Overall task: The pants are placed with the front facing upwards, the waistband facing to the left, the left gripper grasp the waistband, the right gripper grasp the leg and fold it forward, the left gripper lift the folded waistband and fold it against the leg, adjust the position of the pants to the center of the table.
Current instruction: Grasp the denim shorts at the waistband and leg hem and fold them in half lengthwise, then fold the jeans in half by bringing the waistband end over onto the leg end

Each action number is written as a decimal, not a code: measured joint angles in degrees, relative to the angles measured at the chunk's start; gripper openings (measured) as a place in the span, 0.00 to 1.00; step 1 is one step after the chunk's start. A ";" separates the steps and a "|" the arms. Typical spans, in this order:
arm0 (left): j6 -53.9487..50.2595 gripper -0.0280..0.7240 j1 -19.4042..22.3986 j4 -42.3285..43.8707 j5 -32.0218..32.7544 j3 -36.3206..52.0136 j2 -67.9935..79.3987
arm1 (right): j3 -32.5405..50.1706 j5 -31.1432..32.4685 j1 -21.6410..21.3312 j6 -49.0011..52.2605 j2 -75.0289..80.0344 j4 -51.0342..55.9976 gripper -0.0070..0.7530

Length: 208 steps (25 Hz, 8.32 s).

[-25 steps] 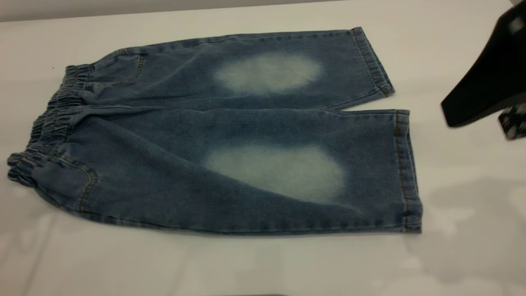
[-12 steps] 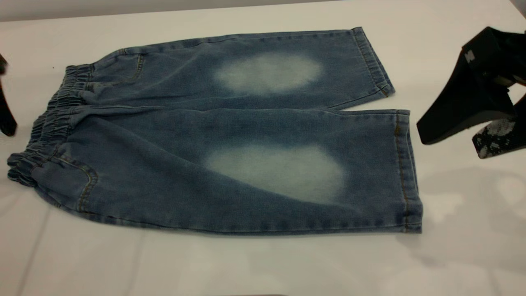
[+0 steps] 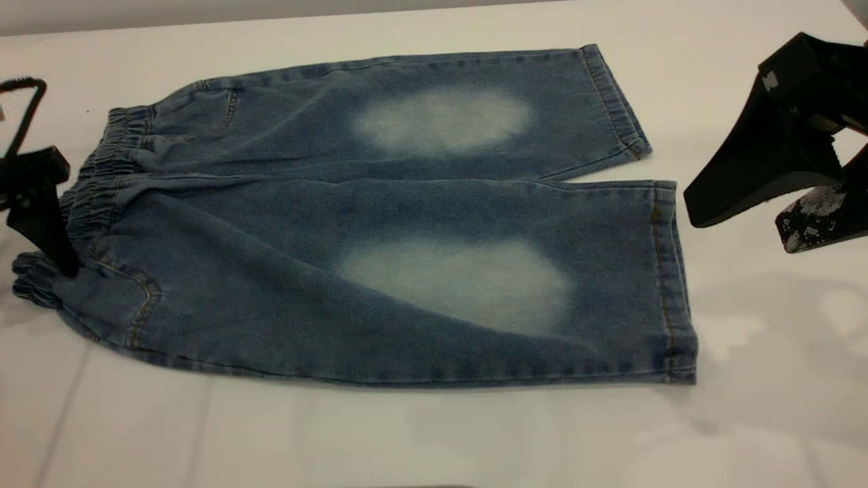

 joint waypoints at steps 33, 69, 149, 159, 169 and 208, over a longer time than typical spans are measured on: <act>15.95 0.11 -9.17 -11.08 -2.94 -0.22 1.50 | 3.11 -6.68 0.00 -20.92 25.83 28.92 0.68; 16.41 0.11 -9.58 -10.35 -2.49 -0.29 1.50 | -0.42 -11.28 -0.47 -29.95 30.92 35.05 0.05; 8.62 0.13 -14.38 -44.50 -25.69 -21.07 6.84 | -60.89 0.76 -15.16 9.99 54.99 28.57 0.05; 8.68 0.20 -14.56 -44.75 -30.43 -21.07 6.92 | -60.91 0.66 -15.16 4.41 56.46 37.12 0.15; 12.88 0.70 -14.56 -44.70 -28.70 -21.86 8.38 | -60.91 5.00 -15.16 -2.54 56.46 38.76 0.62; 20.45 0.79 1.28 -35.82 -0.63 -26.27 14.43 | -60.97 22.46 -10.00 -5.00 56.46 15.59 0.69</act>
